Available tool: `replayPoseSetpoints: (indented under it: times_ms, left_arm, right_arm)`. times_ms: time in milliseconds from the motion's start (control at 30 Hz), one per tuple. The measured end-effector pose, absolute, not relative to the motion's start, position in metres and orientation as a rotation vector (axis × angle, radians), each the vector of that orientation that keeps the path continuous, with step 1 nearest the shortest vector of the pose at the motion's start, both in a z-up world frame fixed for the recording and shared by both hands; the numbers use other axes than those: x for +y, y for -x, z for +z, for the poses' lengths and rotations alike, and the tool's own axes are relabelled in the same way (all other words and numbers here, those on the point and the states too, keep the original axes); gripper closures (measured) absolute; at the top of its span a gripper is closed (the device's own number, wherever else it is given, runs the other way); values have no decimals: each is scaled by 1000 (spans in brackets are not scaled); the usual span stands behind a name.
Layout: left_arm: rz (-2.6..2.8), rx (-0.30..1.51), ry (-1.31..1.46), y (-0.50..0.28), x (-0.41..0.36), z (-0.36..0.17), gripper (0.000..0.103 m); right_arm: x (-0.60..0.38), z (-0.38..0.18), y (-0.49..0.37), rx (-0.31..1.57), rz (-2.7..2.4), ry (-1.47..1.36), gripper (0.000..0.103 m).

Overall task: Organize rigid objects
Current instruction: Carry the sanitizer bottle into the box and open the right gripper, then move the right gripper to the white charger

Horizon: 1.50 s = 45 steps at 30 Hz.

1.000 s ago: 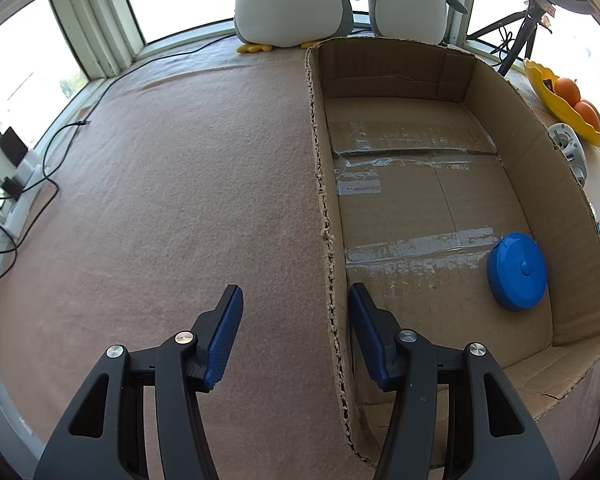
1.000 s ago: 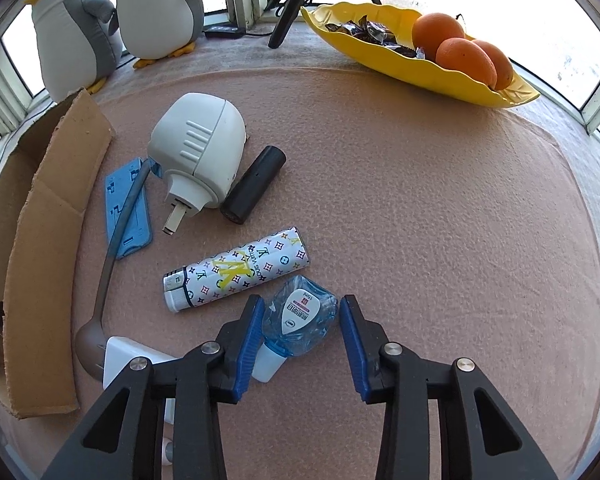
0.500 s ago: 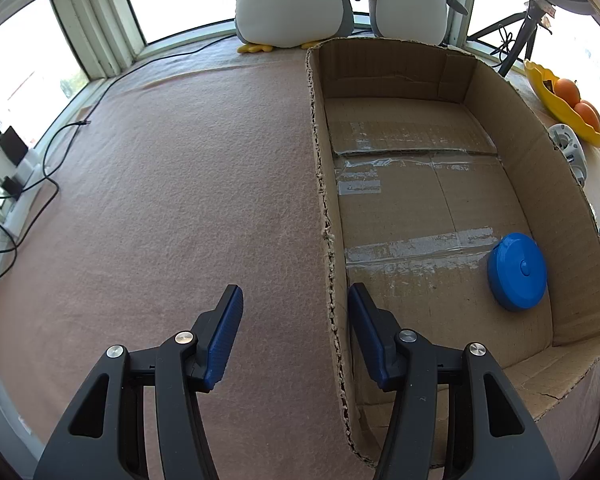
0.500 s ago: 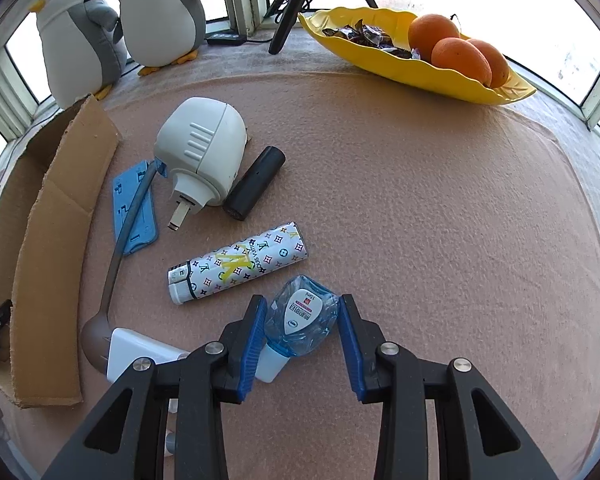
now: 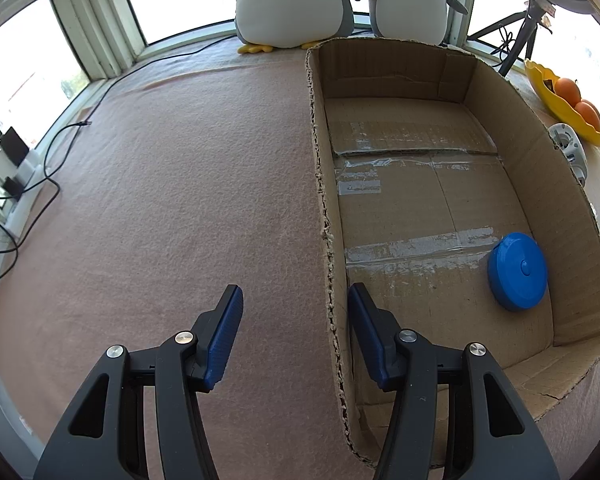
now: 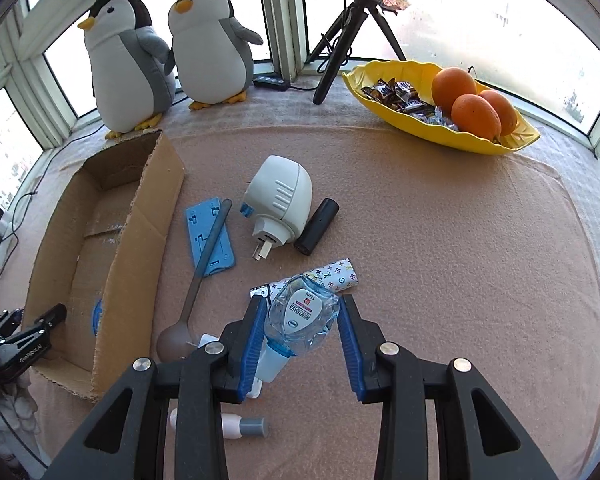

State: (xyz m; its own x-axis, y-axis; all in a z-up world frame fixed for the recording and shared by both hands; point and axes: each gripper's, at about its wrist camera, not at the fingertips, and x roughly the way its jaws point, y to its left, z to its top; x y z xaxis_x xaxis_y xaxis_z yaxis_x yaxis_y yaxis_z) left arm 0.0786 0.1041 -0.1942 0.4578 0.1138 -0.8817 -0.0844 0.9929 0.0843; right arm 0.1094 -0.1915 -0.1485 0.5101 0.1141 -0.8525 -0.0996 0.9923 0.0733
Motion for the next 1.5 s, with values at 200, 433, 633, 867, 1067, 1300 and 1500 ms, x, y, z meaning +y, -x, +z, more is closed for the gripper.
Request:
replayPoseSetpoints:
  times_ms: [200,433,633,867,1067,1300,1500]
  left_arm:
    - [121,1088,-27,-79,105,-194,48]
    - [119,1087,-23,-80,106,-194,48]
    - [120,1085,-16,-80,106,-193,48]
    - [118,1085,-11,-80,106,-194,48]
    - [118,1085,-11,-80,105,-194,48]
    - [120,1085,-12,-80,105,-194,48]
    - [122,1084,-14,-80,103,-194,48]
  right_arm:
    - [-149,-130,-107,999,236,9,70]
    - [-96,-122,-101,983,360,49,70]
    - [-58,-132,-96,1005,439,86,70]
    - [-29,-149,-91,1039,496,117,70]
    - [-16,-157,-87,1053,520,138,70]
    - [-22,-153,-87,1027,493,127,54]
    - [-35,-151,-89,1029,481,94,54]
